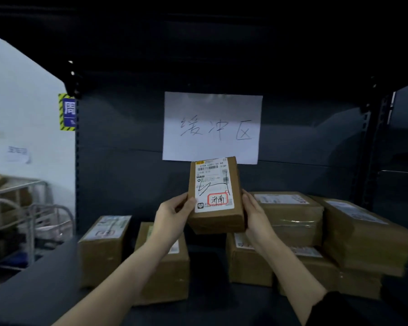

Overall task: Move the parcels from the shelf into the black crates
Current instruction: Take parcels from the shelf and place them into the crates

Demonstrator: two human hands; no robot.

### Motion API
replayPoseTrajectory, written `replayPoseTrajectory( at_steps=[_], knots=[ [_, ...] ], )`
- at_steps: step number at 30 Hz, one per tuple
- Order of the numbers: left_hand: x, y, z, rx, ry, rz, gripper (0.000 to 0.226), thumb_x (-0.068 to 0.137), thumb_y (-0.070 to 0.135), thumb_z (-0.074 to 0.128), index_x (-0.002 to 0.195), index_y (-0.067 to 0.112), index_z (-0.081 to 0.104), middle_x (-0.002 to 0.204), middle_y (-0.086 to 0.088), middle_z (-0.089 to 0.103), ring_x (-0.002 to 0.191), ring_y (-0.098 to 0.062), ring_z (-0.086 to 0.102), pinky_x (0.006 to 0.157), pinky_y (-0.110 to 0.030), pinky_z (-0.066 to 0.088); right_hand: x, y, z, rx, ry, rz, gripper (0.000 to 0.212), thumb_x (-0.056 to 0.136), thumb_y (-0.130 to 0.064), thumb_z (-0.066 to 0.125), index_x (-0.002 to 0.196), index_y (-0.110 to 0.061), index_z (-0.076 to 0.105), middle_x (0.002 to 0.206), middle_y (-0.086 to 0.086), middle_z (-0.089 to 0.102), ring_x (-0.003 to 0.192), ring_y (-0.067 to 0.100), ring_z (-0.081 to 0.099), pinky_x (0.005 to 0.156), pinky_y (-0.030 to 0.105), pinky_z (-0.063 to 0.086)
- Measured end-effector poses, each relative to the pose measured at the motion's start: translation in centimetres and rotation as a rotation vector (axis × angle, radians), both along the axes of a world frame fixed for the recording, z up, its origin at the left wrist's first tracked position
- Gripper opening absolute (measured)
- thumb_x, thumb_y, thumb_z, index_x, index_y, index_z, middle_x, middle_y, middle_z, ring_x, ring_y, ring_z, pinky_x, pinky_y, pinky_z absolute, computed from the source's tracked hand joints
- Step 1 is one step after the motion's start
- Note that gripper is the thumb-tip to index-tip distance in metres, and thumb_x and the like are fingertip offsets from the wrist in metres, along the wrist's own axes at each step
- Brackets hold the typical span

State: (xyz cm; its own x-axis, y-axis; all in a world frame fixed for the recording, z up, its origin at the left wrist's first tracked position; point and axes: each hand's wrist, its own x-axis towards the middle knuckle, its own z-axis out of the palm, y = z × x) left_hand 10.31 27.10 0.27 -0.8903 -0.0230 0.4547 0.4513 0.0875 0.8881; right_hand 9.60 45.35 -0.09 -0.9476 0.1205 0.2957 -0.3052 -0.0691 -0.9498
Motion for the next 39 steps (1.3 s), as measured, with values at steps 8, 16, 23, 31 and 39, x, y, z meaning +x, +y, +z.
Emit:
replayPoseTrajectory(
  at_steps=[8,16,23,31,39],
  knots=[
    [2.2,-2.6,-0.8,-0.024,0.010,0.040,0.031,0.094,0.024,0.051,0.123,0.016,0.060,0.092,0.015,0.068,0.078,0.007,0.067,0.060,-0.010,0.052,0.3,-2.8,-0.7,-0.010,-0.083,0.179,0.044,0.096,-0.048,0.032,0.126,-0.026,0.055,0.112,-0.001,0.070,0.107,0.014,0.063,0.085,0.028,0.049],
    [2.4,-10.8,0.4,0.005,-0.033,0.241,0.037,0.094,0.032,0.049,0.127,0.018,0.056,0.105,0.004,0.066,0.102,-0.016,0.063,0.085,-0.032,0.054,-1.3,-12.1,0.3,0.070,-0.173,0.381,0.053,0.092,-0.060,0.028,0.114,-0.030,0.065,0.112,0.000,0.070,0.108,0.018,0.063,0.102,0.040,0.044],
    [3.0,-19.4,0.2,0.215,-0.084,0.345,0.040,0.092,0.032,0.052,0.132,0.029,0.049,0.120,-0.005,0.058,0.106,-0.021,0.056,0.097,-0.044,0.046,-2.0,-22.4,0.8,0.242,-0.182,0.441,0.054,0.095,-0.055,0.031,0.120,-0.018,0.061,0.119,0.002,0.065,0.105,0.016,0.060,0.089,0.029,0.046],
    [5.4,-28.5,-3.9,0.235,-0.129,0.521,0.033,0.095,0.026,0.047,0.128,0.031,0.048,0.100,0.006,0.058,0.088,-0.009,0.056,0.068,-0.025,0.047,-1.5,-34.5,-2.5,0.275,-0.189,0.506,0.041,0.101,-0.033,0.032,0.126,-0.009,0.054,0.125,0.006,0.060,0.111,0.020,0.057,0.088,0.027,0.047],
    [2.7,-30.7,-8.4,0.235,-0.409,0.527,0.043,0.096,0.030,0.046,0.138,0.022,0.042,0.115,-0.006,0.052,0.090,-0.017,0.054,0.086,-0.038,0.050,-2.5,-36.3,-7.3,0.225,-0.394,0.482,0.037,0.102,-0.028,0.030,0.127,-0.009,0.050,0.121,0.013,0.060,0.101,0.021,0.058,0.078,0.028,0.049]
  ],
)
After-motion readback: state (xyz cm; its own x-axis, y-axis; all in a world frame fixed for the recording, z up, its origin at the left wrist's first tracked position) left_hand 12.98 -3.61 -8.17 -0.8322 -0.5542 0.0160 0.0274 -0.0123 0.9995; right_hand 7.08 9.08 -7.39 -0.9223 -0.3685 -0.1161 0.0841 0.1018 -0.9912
